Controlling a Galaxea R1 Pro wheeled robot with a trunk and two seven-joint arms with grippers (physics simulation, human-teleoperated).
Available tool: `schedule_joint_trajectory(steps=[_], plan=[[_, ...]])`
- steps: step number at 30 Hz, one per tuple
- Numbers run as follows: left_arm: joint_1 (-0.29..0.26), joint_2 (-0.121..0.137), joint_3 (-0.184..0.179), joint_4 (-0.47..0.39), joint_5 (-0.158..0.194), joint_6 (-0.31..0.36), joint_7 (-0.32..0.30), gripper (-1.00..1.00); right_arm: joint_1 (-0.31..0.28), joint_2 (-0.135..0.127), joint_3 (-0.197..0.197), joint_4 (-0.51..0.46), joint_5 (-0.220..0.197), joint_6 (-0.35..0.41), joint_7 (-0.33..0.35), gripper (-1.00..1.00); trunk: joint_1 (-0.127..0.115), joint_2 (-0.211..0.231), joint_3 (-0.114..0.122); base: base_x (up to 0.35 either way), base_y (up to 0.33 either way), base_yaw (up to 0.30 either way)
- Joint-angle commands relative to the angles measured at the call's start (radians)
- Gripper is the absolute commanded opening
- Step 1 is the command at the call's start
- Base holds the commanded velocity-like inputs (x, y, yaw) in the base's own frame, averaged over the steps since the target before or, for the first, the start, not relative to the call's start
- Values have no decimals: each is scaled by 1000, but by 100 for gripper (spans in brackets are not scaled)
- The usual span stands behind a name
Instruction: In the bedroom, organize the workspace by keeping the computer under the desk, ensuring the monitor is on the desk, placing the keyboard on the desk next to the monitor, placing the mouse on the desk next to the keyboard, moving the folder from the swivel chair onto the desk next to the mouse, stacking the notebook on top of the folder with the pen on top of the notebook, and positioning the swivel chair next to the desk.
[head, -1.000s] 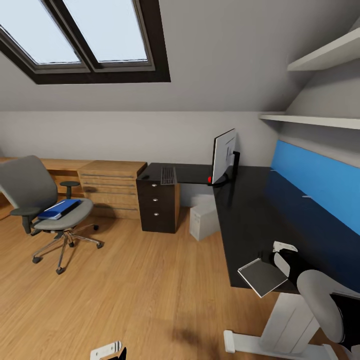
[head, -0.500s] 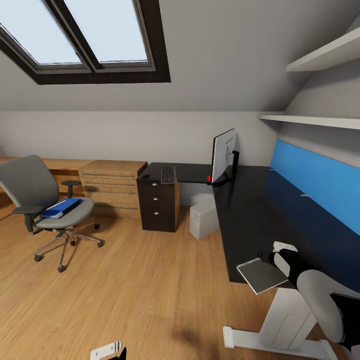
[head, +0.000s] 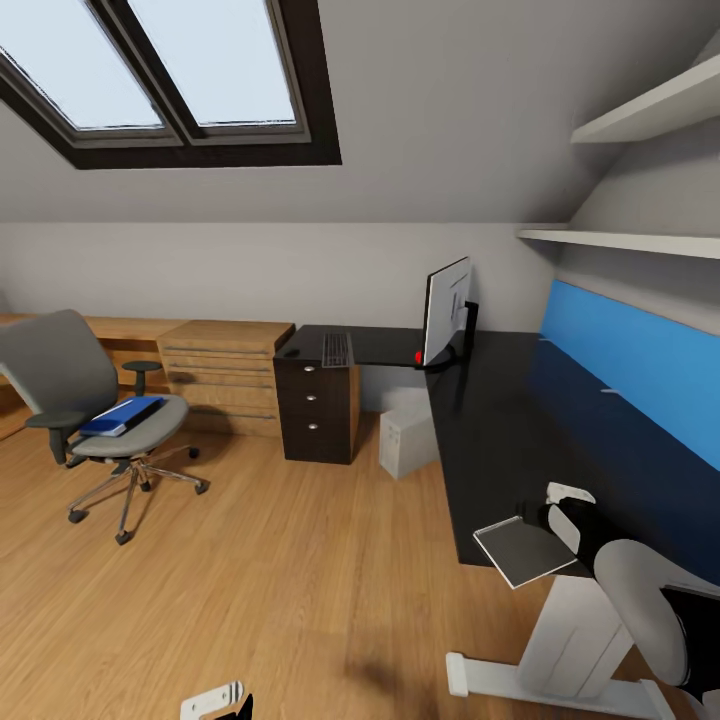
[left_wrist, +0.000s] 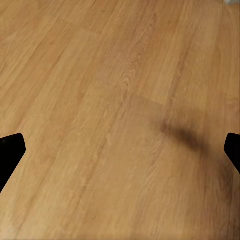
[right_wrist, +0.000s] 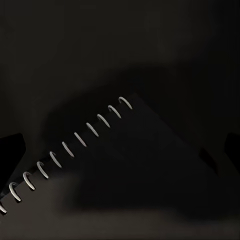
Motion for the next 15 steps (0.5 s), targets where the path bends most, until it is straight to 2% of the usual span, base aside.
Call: schedule_joint_trajectory(steps=[1,4,11,15], plan=[[0,1,-4,-2,9,1,8,100,0,0,-1,-2,-10,4,-4,100,0,0,-1,0,0,0],[0,1,-4,-3,10,1,9,100,0,0,-1,-4,-10,2,-4,100,-8,14,5,0,0,0],[0,0,-5,1,8,3,10,100,0,1,-1,-10,-10,-97,-5,100,-34,63,27,0,0,0],[0,0,-5,1,8,3,11,100,0,1,-1,-15,-10,-113,-5,100,-50,91,40,0,0,0]])
